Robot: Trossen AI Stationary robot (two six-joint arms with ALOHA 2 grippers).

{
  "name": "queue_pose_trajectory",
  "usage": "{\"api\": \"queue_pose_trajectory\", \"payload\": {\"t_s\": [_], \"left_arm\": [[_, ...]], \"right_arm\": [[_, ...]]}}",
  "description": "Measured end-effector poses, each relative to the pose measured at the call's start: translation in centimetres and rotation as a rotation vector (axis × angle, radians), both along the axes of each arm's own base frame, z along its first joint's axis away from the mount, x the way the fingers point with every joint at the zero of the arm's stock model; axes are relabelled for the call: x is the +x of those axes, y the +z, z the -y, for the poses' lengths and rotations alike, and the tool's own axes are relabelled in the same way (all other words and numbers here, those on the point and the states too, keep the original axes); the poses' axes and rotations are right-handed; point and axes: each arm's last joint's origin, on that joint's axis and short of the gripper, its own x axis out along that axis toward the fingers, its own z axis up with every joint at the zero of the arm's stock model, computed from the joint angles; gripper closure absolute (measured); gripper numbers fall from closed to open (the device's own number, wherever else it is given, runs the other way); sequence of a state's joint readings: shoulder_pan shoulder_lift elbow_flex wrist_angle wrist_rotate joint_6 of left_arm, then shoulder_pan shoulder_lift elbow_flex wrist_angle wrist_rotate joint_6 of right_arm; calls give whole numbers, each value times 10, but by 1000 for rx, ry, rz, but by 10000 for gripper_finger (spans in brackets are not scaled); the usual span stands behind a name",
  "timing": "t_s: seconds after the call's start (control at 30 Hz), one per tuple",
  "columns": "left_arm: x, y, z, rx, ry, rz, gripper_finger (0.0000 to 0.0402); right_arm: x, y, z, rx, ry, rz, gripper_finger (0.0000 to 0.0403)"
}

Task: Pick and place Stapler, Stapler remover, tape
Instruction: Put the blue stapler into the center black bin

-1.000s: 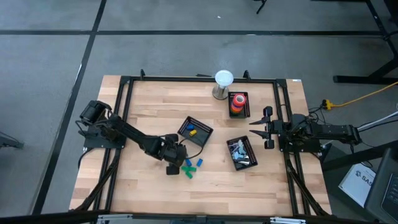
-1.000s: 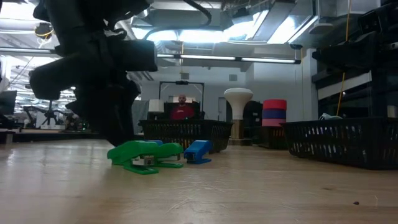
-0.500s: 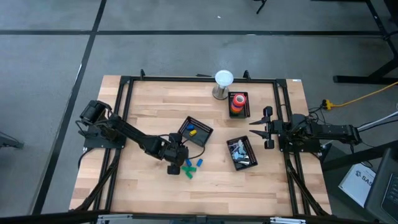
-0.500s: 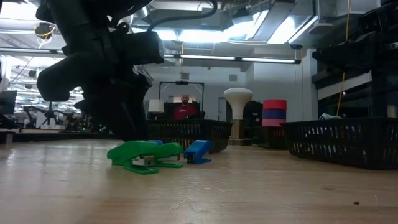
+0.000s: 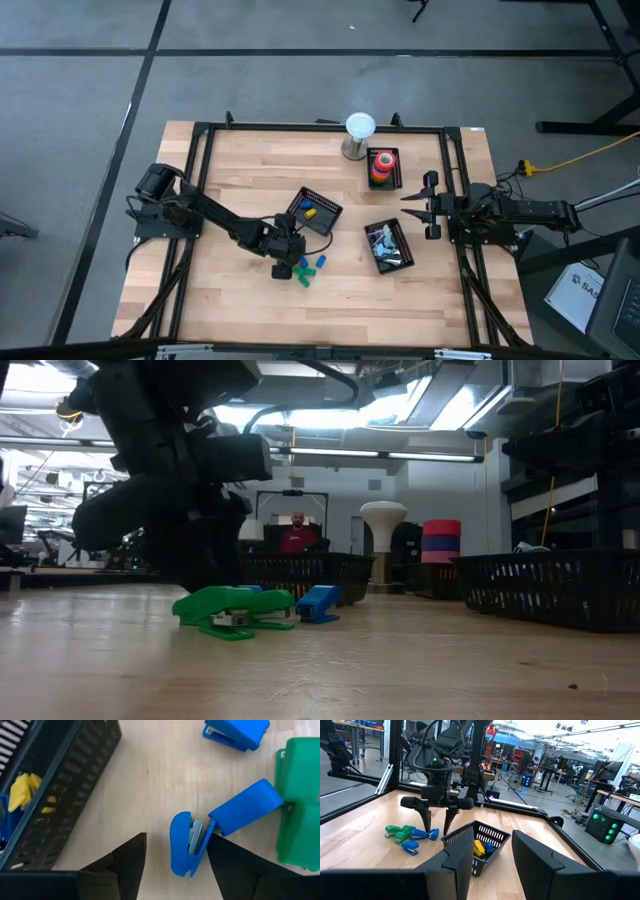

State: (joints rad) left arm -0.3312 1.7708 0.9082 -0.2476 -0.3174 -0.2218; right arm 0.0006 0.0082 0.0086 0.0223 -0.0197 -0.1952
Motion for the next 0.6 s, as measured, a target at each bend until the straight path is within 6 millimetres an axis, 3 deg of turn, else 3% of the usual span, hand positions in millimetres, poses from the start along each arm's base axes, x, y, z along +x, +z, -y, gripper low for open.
{"api": "queue_pose_trajectory", "payload": {"t_s": [0.17,0.47,0.6], "left_arm": [[1,-1,1,0,-12,6,230],[1,-1,3,-51,51,17,343],[0,-1,5,-23,82,35,351]], "right_arm": [[0,0,0,0,0,0,263],[0,0,0,0,0,0,263],[0,0,0,0,0,0,263]]}}
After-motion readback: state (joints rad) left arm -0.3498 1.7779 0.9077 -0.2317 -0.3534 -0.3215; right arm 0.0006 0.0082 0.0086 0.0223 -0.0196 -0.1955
